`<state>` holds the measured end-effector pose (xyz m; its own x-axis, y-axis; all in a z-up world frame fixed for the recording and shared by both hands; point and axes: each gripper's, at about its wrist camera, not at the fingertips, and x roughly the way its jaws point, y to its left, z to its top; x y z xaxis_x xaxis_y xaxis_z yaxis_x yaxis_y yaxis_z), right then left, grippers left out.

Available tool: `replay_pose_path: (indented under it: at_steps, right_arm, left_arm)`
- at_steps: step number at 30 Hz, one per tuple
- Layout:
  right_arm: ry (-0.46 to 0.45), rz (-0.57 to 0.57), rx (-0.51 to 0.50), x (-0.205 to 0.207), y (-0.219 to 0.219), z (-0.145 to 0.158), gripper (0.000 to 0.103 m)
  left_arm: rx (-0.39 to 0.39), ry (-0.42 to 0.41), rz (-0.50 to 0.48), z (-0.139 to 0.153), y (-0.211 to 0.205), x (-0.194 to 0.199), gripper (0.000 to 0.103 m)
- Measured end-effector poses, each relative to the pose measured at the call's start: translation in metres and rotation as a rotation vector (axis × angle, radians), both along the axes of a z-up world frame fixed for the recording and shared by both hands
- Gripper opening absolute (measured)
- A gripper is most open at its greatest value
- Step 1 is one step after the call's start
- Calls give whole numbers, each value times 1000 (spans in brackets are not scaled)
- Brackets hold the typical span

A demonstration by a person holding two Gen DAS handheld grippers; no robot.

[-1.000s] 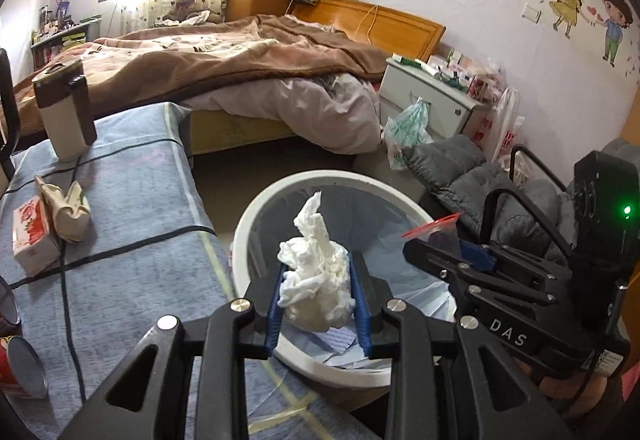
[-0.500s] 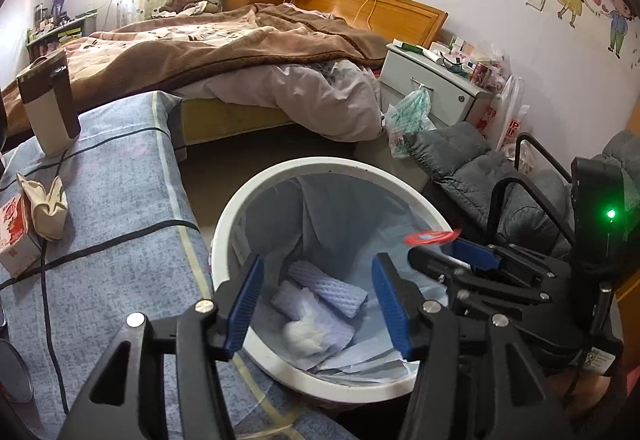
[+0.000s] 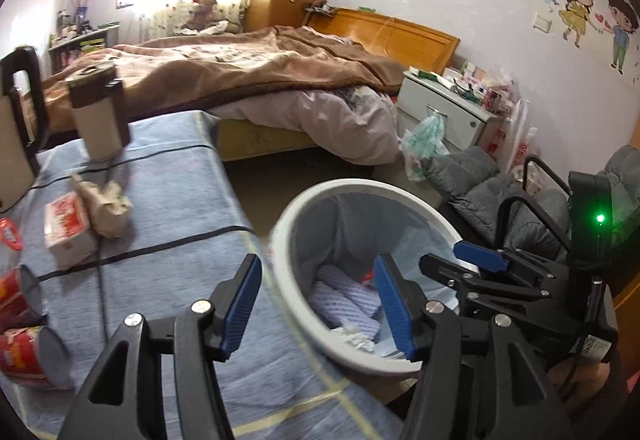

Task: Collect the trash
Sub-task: 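Carry the tissue and cup over the bin and open both tools to drop them, then move both open tools back toward the red soda cans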

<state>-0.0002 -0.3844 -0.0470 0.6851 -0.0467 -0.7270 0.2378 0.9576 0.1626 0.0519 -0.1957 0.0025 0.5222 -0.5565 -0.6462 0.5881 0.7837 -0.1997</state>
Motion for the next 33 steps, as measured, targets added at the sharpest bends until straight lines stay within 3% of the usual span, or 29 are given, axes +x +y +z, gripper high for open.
replay_pose_path:
  at_steps: [13, 33]
  right_arm:
    - [-48, 104, 0, 7, 53, 18, 56]
    - [-60, 290, 17, 28, 143, 17, 56]
  left_arm:
    - [10, -71, 167, 10, 89, -4, 63]
    - [25, -46, 392, -9, 208, -3, 66]
